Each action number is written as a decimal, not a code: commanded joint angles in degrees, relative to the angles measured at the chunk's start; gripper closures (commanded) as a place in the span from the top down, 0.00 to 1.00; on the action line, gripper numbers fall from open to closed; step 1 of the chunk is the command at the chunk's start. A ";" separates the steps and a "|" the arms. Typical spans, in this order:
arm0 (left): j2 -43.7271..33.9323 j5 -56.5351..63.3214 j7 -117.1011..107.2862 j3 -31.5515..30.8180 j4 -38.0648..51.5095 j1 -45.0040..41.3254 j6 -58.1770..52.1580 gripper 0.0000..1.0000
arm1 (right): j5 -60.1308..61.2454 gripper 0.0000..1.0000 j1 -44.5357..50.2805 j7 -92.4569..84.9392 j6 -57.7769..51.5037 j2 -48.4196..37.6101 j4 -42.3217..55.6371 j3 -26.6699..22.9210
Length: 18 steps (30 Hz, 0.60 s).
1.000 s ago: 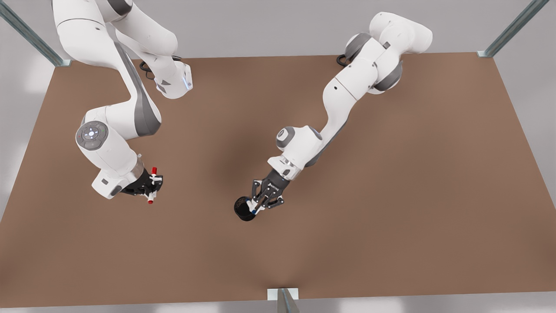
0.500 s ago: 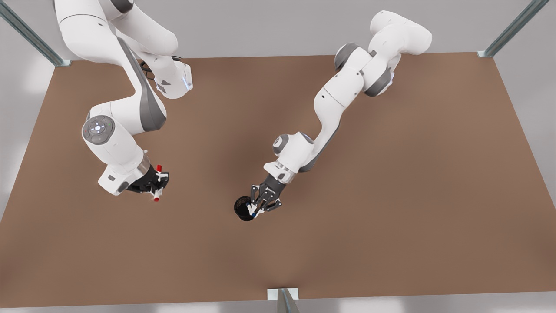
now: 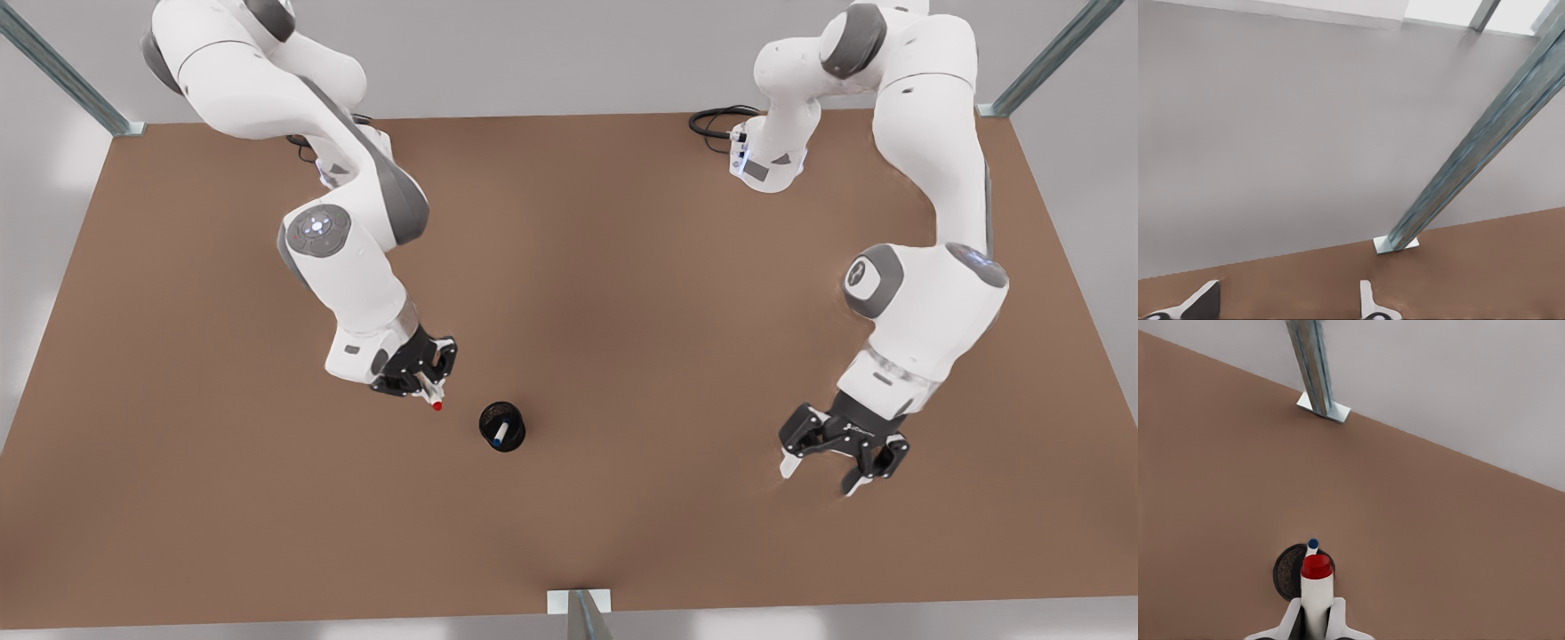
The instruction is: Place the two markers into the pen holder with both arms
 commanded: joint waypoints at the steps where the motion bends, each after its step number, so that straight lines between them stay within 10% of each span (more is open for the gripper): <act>1: -5.98 12.78 -6.57 1.13 0.08 3.33 -49.49 1.00 | -5.33 0.21 3.26 3.96 5.62 5.80 7.60 -0.21; 10: -8.72 8.63 -6.39 5.96 -1.42 0.98 -53.98 1.00 | -12.36 0.21 11.53 4.13 26.10 15.05 9.64 -4.87; 18: -8.54 8.72 -6.39 5.96 -1.42 0.98 -53.98 1.00 | -13.24 0.21 7.49 4.22 41.29 12.14 -8.99 -5.66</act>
